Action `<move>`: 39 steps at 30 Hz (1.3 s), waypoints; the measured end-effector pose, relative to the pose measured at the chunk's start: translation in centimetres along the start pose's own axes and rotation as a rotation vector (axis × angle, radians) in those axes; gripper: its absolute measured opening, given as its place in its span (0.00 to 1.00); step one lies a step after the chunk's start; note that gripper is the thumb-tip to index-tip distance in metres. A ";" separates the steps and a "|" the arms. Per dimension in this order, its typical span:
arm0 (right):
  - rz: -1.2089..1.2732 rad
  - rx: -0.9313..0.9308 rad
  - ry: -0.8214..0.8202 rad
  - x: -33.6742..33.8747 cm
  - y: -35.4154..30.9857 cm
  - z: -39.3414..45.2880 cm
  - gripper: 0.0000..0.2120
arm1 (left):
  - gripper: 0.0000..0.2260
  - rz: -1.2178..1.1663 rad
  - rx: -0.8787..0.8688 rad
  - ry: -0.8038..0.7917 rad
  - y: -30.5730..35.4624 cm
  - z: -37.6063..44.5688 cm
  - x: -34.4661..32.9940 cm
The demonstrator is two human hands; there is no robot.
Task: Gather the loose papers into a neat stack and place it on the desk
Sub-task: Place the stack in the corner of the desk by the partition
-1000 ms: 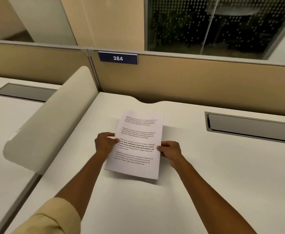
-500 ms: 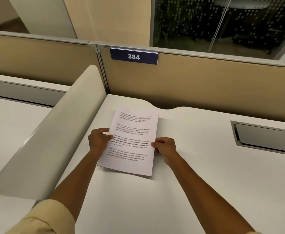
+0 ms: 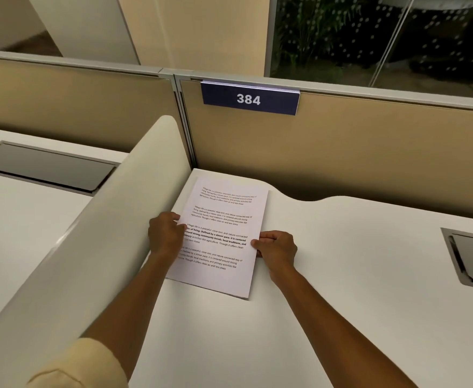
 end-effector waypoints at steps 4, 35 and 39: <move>-0.048 0.021 0.019 -1.4 -0.5 0.6 0.08 | 0.15 0.120 -0.045 0.027 0.4 1.0 -0.3; -0.246 0.193 0.112 -4.1 -1.1 1.5 0.09 | 0.08 0.599 -0.140 -0.004 2.1 2.9 -1.3; -0.257 0.221 0.147 -4.4 -1.0 1.4 0.15 | 0.08 0.597 -0.147 -0.004 1.9 3.0 -1.3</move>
Point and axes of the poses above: each hand's wrist, its own z-axis towards the middle knuckle, its own x-axis out of the back of the hand, y = z × x, the point moved 2 cm from there along z, towards the middle knuckle, and after that the axes turned 5 degrees about -z, right-handed, at the moved point
